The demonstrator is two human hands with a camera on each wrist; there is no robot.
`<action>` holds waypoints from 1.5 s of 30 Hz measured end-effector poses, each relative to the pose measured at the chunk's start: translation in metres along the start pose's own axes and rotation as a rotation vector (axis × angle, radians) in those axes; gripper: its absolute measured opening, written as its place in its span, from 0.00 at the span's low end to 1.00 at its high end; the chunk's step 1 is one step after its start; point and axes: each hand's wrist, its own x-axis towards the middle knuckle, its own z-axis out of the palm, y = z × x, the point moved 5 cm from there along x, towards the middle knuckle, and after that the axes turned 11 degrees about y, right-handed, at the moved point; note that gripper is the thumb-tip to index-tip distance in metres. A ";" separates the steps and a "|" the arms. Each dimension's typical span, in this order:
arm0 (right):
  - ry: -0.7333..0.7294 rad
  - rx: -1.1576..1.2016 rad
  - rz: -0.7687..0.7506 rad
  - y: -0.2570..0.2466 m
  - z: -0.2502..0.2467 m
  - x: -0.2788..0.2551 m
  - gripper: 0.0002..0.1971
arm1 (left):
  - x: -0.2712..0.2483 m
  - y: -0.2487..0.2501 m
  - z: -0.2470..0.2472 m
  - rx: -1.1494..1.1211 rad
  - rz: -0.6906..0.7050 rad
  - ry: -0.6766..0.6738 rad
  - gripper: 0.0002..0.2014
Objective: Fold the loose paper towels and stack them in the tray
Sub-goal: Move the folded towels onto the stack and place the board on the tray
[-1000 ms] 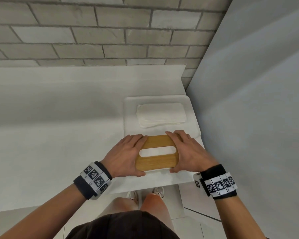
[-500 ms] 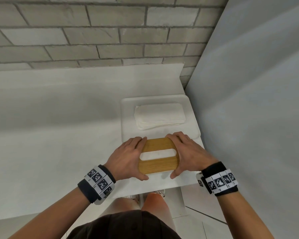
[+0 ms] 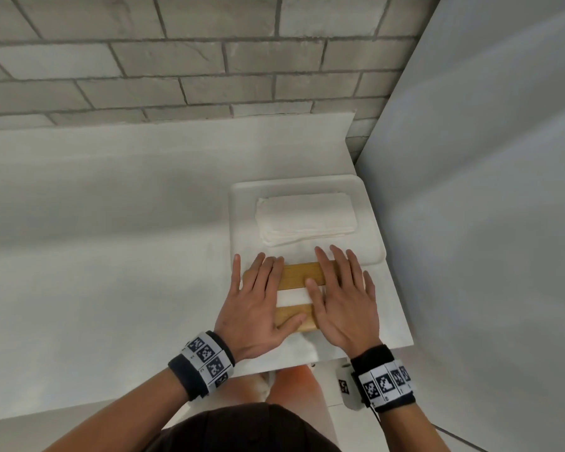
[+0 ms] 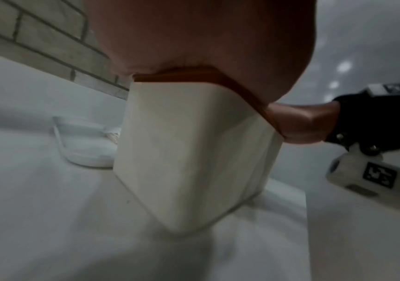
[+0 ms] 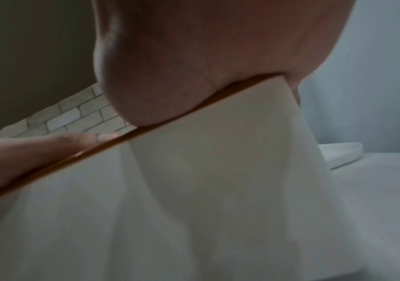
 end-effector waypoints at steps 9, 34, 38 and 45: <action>0.020 0.059 -0.060 0.009 0.003 -0.002 0.30 | 0.001 -0.004 0.003 0.018 0.023 0.012 0.66; 0.247 0.115 0.548 -0.049 0.009 -0.026 0.05 | -0.001 -0.007 0.006 -0.035 -0.017 0.020 0.63; 0.302 0.188 0.520 -0.050 0.005 -0.028 0.10 | -0.001 -0.007 0.007 -0.037 -0.019 0.018 0.63; 0.330 0.152 0.435 -0.052 0.004 -0.034 0.09 | -0.001 -0.007 0.007 -0.027 -0.018 0.007 0.64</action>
